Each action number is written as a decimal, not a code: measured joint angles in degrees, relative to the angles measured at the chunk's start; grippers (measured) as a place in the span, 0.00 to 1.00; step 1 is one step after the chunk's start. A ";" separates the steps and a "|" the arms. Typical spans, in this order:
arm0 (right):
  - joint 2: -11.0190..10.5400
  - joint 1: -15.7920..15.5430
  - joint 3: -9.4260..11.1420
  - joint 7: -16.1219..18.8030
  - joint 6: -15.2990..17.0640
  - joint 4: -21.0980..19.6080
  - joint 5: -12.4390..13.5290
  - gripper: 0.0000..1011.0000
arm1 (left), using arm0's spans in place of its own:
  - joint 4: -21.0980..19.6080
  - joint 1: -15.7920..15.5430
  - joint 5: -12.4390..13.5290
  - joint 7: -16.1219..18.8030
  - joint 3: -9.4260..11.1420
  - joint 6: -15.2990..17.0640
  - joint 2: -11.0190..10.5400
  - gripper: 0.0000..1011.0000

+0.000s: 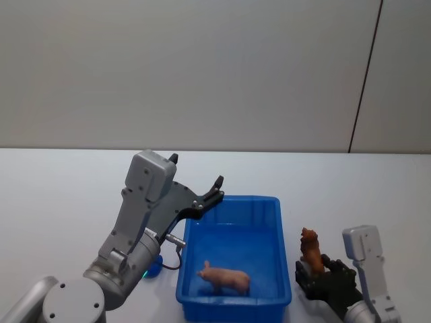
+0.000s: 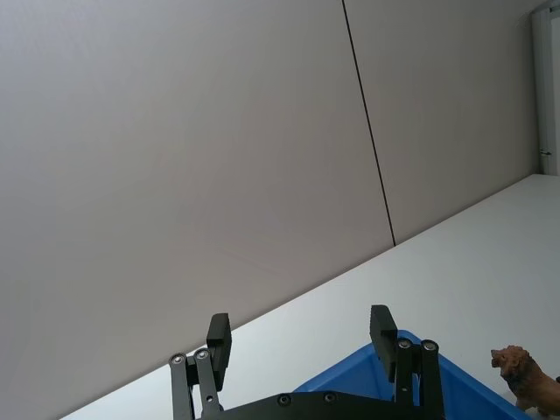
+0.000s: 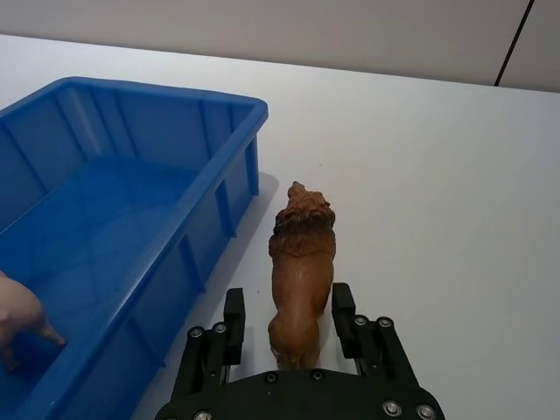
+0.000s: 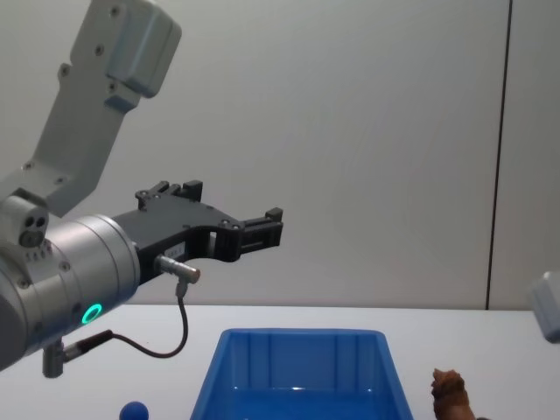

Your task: Pick up the two dolls from the table and place them into the box.

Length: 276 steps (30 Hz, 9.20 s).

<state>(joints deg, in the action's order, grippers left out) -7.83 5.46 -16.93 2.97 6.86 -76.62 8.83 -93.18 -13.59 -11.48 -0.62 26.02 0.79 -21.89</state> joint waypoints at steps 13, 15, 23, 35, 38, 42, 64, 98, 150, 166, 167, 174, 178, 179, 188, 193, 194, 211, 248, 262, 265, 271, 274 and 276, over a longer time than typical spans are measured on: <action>0.41 -0.36 -0.18 -1.62 0.38 -1.42 0.09 0.31 | 0.00 0.00 0.00 0.00 0.00 0.00 0.00 0.99; 0.40 -0.47 -0.18 -1.92 0.18 -1.87 -0.05 0.31 | 0.00 0.00 0.00 0.00 0.00 0.00 0.00 0.99; 0.27 -0.99 -0.01 -3.22 -1.38 -5.50 -0.90 0.31 | 0.00 0.00 0.00 0.00 0.00 0.00 0.00 0.99; 0.37 -0.06 0.22 -0.40 -3.21 -8.94 -1.16 0.31 | 0.00 0.00 0.00 0.00 0.00 0.00 0.00 0.99; 0.65 0.68 0.19 1.34 -3.23 -8.97 -1.09 0.31 | 0.00 0.00 0.00 0.00 0.00 0.00 0.00 0.99; 1.20 1.98 0.03 3.81 -2.95 -8.30 -1.00 0.31 | 0.00 0.00 0.00 -0.01 0.00 0.00 0.00 0.99; 4.58 8.16 -1.71 12.22 1.06 -0.86 -2.14 0.58 | 0.00 0.00 0.00 0.00 0.00 0.00 0.00 0.99; -0.24 0.31 1.54 -2.54 -3.58 -11.00 -0.22 0.99 | 0.00 0.00 0.00 0.00 0.00 0.00 0.00 0.99; -2.97 -3.93 4.08 -9.18 -2.74 -15.03 2.79 0.99 | -1.34 1.31 -1.00 1.26 -0.55 1.86 -0.96 0.99; -3.01 -3.99 4.09 -9.27 -2.74 -15.07 2.81 0.99 | -2.16 3.18 -4.52 2.11 -2.49 8.40 -3.49 0.99; -3.01 -4.00 4.09 -9.27 -2.74 -15.07 2.81 0.99 | -2.05 3.19 -4.61 2.04 -2.58 8.60 -3.58 0.99; -3.01 -3.99 4.09 -9.28 -2.74 -15.07 2.80 0.99 | -0.31 2.93 -5.91 0.53 -3.49 11.20 -4.16 0.99; -3.01 -3.99 4.08 -9.28 -2.74 -15.07 2.80 0.99 | 1.42 2.46 -6.58 -0.65 -4.01 12.31 -4.29 0.99; -3.01 -3.99 4.09 -9.28 -2.74 -15.07 2.80 0.99 | 2.07 2.26 -6.81 -1.18 -4.19 12.71 -4.29 0.99; -3.01 -3.99 4.08 -9.27 -2.74 -15.07 2.80 0.99 | 6.49 0.57 -7.40 -4.15 -5.00 14.77 -4.05 0.99; -3.01 -3.99 4.09 -9.27 -2.74 -15.08 2.80 0.99 | 8.64 -0.37 -7.39 -5.70 -5.24 15.64 -3.76 0.99; -3.01 -3.99 4.09 -9.27 -2.74 -15.07 2.80 0.99 | 9.08 -0.59 -7.36 -5.95 -5.28 15.77 -3.70 0.99; -3.01 -3.99 4.08 -9.27 -2.74 -15.07 2.80 0.99 | 16.04 -4.19 -5.73 -10.94 -5.57 18.83 -2.21 0.99; -3.01 -3.99 4.09 -9.27 -2.74 -15.07 2.80 0.99 | 19.63 -5.56 -5.81 -13.70 -5.42 22.66 -1.07 0.42; -3.01 -3.99 4.09 -9.27 -2.74 -15.07 2.80 0.99 | 18.86 -4.73 -6.38 -12.92 -5.51 21.13 -1.21 0.23; -3.01 -3.99 4.08 -9.27 -2.74 -15.07 2.80 0.99 | 18.39 -4.59 -6.33 -12.89 -5.55 20.12 -1.26 0.22; -3.01 -3.99 4.09 -9.27 -2.74 -15.07 2.80 0.99 | 16.82 -4.53 -5.59 -13.19 -5.71 17.79 -1.45 0.18; -3.01 -3.99 4.08 -9.27 -2.74 -15.07 2.80 0.99 | 15.71 -4.61 -4.99 -13.76 -5.80 16.66 -1.56 0.16; -3.01 -3.99 4.09 -9.27 -2.74 -15.07 2.80 0.99 | 15.17 -4.71 -4.69 -14.13 -5.85 16.08 -1.60 0.16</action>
<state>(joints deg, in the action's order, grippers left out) -10.84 1.46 -12.84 -6.30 4.12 -91.69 11.63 -78.00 -18.29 -16.17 -14.76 20.18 16.88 -23.49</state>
